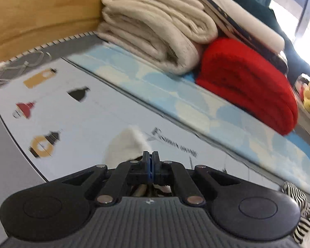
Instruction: Fold small clothes
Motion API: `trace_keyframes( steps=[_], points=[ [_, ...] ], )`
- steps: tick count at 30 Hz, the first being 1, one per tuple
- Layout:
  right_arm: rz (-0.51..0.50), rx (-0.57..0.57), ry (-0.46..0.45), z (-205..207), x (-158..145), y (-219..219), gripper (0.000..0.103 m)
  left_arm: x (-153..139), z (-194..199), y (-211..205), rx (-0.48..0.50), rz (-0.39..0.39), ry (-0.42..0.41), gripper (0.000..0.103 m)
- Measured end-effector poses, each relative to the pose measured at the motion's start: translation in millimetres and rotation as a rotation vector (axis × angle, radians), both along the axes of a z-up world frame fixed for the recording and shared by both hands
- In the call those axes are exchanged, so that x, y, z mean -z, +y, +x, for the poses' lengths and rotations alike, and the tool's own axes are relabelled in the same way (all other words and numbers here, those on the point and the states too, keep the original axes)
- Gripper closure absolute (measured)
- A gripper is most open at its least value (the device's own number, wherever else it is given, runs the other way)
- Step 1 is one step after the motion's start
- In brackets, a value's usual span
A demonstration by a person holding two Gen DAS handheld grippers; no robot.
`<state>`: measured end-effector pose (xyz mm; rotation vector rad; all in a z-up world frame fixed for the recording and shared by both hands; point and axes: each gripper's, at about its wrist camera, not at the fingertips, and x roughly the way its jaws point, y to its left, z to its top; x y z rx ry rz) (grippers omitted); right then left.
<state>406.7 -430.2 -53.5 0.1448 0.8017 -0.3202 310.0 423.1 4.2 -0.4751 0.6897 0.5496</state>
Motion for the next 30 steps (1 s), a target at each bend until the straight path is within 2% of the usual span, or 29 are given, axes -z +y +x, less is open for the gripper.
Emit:
trace_keyframes(
  steps=[3, 6, 11, 15, 18, 21, 23, 25, 28, 30],
  points=[
    [-0.019, -0.006, -0.025, -5, -8, 8, 0.081, -5, -2, -16, 0.02, 0.02, 0.019, 0.087],
    [0.018, 0.024, -0.075, -18, -26, 6, 0.07, -17, -9, -49, 0.092, 0.076, 0.002, 0.085],
    [0.031, 0.026, -0.177, -50, -63, 14, 0.069, -30, -35, -121, 0.296, 0.06, 0.006, 0.082],
    [0.079, -0.021, -0.275, -91, -100, 25, 0.069, -35, -67, -187, 0.447, -0.021, 0.037, 0.08],
    [0.155, -0.088, -0.302, -122, -119, 33, 0.069, -36, -100, -234, 0.552, -0.056, 0.068, 0.068],
    [0.233, -0.143, -0.293, -153, -125, 41, 0.069, -23, -138, -282, 0.658, -0.088, 0.123, 0.061],
    [0.244, -0.175, -0.274, -171, -123, 48, 0.07, -10, -155, -309, 0.699, -0.125, 0.152, 0.049],
    [0.236, -0.203, -0.253, -183, -117, 56, 0.071, 8, -167, -334, 0.729, -0.124, 0.186, 0.043],
    [0.263, -0.226, -0.175, -191, -95, 60, 0.071, 42, -173, -364, 0.758, -0.094, 0.275, 0.043],
    [0.258, -0.238, -0.11, -193, -79, 65, 0.071, 63, -173, -373, 0.78, -0.105, 0.342, 0.043]
  ],
)
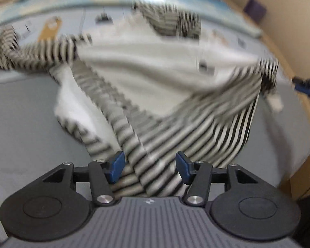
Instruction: Fold small clothes
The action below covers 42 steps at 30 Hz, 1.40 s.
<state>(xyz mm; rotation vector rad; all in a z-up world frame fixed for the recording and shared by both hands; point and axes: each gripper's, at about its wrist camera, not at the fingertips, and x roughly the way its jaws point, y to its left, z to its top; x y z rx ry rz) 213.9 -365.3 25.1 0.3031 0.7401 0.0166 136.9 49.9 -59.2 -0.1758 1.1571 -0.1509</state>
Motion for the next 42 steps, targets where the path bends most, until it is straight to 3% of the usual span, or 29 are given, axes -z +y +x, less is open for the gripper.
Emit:
trace_keyframes(
  steps=[4, 7, 9, 10, 11, 15, 19, 22, 23, 27, 30, 32, 37, 40, 42],
  points=[
    [0.019, -0.043, 0.107, 3, 28, 2, 0.071, 23, -2, -3, 0.04, -0.045, 0.092, 0.037],
    [0.015, -0.062, 0.159, 4, 42, 6, 0.07, 38, -4, -7, 0.05, -0.003, 0.123, 0.039],
    [0.019, -0.064, 0.19, 7, 52, 7, 0.07, 43, -8, -8, 0.069, 0.035, 0.129, 0.06],
    [0.027, -0.061, 0.203, 9, 55, 6, 0.07, 44, -9, -8, 0.088, 0.058, 0.132, 0.092],
    [0.036, -0.052, 0.219, 11, 59, 6, 0.07, 44, -9, -7, 0.1, 0.09, 0.127, 0.099],
    [0.073, -0.027, 0.247, 25, 67, -1, 0.07, 26, -18, 14, 0.163, 0.138, 0.105, 0.1],
    [0.096, -0.002, 0.263, 37, 73, -8, 0.07, 5, -24, 55, 0.305, 0.337, 0.123, 0.1],
    [0.129, 0.019, 0.276, 45, 78, -15, 0.07, 1, -20, 113, 0.269, 0.533, 0.137, 0.1],
    [0.133, 0.02, 0.279, 46, 80, -17, 0.07, 0, -15, 133, 0.215, 0.533, 0.142, 0.1],
    [0.161, -0.021, 0.314, 52, 93, -16, 0.067, -1, -5, 182, 0.024, 0.248, 0.161, 0.097],
    [0.184, -0.031, 0.344, 56, 102, -13, 0.062, -7, -3, 170, 0.033, 0.279, 0.1, 0.084],
    [0.199, -0.004, 0.379, 59, 109, -12, 0.062, -8, 2, 167, 0.034, 0.271, 0.087, 0.05],
    [0.203, 0.004, 0.424, 58, 106, -15, 0.061, 3, 10, 179, -0.028, 0.234, 0.127, 0.045],
    [0.227, -0.13, 0.444, 51, 104, -9, 0.053, 13, 14, 182, -0.032, 0.197, 0.16, 0.045],
    [0.167, -0.212, 0.46, 46, 106, 3, 0.053, 19, 14, 180, -0.018, 0.201, 0.181, 0.045]
  ],
)
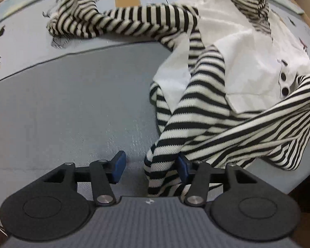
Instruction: Fold small clothes
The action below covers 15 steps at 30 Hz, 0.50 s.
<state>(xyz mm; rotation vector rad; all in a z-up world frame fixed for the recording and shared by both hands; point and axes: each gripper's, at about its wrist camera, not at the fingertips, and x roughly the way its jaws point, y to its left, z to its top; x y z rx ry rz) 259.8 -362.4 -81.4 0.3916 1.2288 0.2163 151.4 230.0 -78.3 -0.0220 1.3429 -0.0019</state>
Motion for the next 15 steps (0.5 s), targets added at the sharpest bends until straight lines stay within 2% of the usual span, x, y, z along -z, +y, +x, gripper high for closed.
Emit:
trace_keyframes(
  steps=[5, 9, 11, 12, 13, 14, 15],
  points=[
    [-0.13, -0.11, 0.0, -7, 12, 19, 0.053, 3, 0, -7, 0.02, 0.003, 0.007, 0.046],
    [-0.191, -0.182, -0.033, -16, 4, 32, 0.053, 4, -1, -8, 0.032, 0.004, 0.0, 0.05],
    [-0.225, -0.242, -0.037, -22, 6, 41, 0.053, 6, -2, -9, 0.046, 0.015, 0.003, 0.063],
    [-0.254, -0.295, -0.034, -27, 10, 49, 0.06, 7, -3, -11, 0.056, 0.027, 0.008, 0.07],
    [-0.29, -0.36, -0.039, -34, 12, 57, 0.072, 7, -4, -12, 0.066, 0.031, 0.012, 0.083],
    [-0.321, -0.41, -0.051, -40, 13, 62, 0.078, 8, -5, -13, 0.076, 0.035, 0.016, 0.096],
    [-0.35, -0.45, -0.068, -46, 13, 65, 0.089, 8, -7, -15, 0.086, 0.041, 0.012, 0.097]
  ],
)
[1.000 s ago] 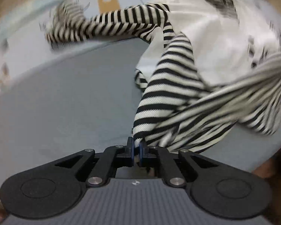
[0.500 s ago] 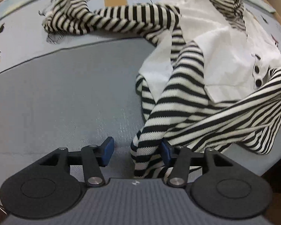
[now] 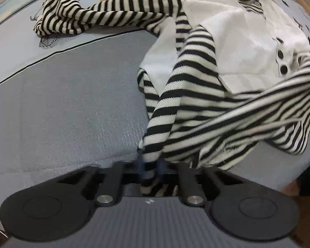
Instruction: Fold small clothes
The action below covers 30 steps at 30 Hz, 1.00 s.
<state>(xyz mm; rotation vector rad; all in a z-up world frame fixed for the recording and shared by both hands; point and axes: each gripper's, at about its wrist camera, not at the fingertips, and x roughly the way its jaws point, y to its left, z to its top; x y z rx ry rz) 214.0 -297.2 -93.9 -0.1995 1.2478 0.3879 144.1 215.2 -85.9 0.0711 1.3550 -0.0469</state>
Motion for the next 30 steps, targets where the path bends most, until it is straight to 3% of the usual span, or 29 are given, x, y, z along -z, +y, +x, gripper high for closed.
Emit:
trace_keyframes(
  steps=[1, 3, 7, 9, 11, 14, 18, 21, 23, 25, 27, 30],
  points=[
    [-0.008, -0.007, -0.007, -3, -2, 0, 0.095, -3, -3, -2, 0.014, 0.013, -0.016, 0.098],
    [0.031, 0.04, -0.034, -6, -16, -13, 0.097, -14, -9, -2, 0.034, 0.006, -0.056, 0.099],
    [0.205, 0.173, -0.119, -22, -63, -61, 0.097, -57, -30, 11, 0.016, -0.085, -0.185, 0.099],
    [0.303, 0.209, -0.137, -40, -81, -88, 0.097, -72, -48, 12, 0.059, -0.121, -0.218, 0.099],
    [0.376, 0.212, -0.142, -67, -92, -112, 0.098, -73, -64, 7, 0.138, -0.087, -0.199, 0.099],
    [0.425, 0.181, -0.115, -94, -93, -126, 0.098, -57, -79, -7, 0.258, -0.043, -0.099, 0.099],
    [0.271, 0.056, 0.066, -122, -59, -121, 0.097, -42, -81, -29, 0.397, -0.011, -0.017, 0.096],
    [0.161, 0.04, 0.083, -120, -43, -110, 0.096, -53, -62, -25, 0.327, -0.069, -0.058, 0.092],
    [0.213, 0.072, 0.016, -112, -54, -115, 0.094, -62, -48, -16, 0.238, -0.129, -0.101, 0.081],
    [0.291, 0.155, -0.056, -99, -67, -124, 0.086, -66, -34, -11, 0.153, -0.154, -0.12, 0.08],
    [0.322, 0.229, -0.073, -84, -66, -125, 0.077, -59, -24, -11, 0.105, -0.14, -0.102, 0.079],
    [0.266, 0.193, -0.055, -68, -48, -106, 0.066, -41, -20, -15, 0.093, -0.116, -0.043, 0.057]
  ],
)
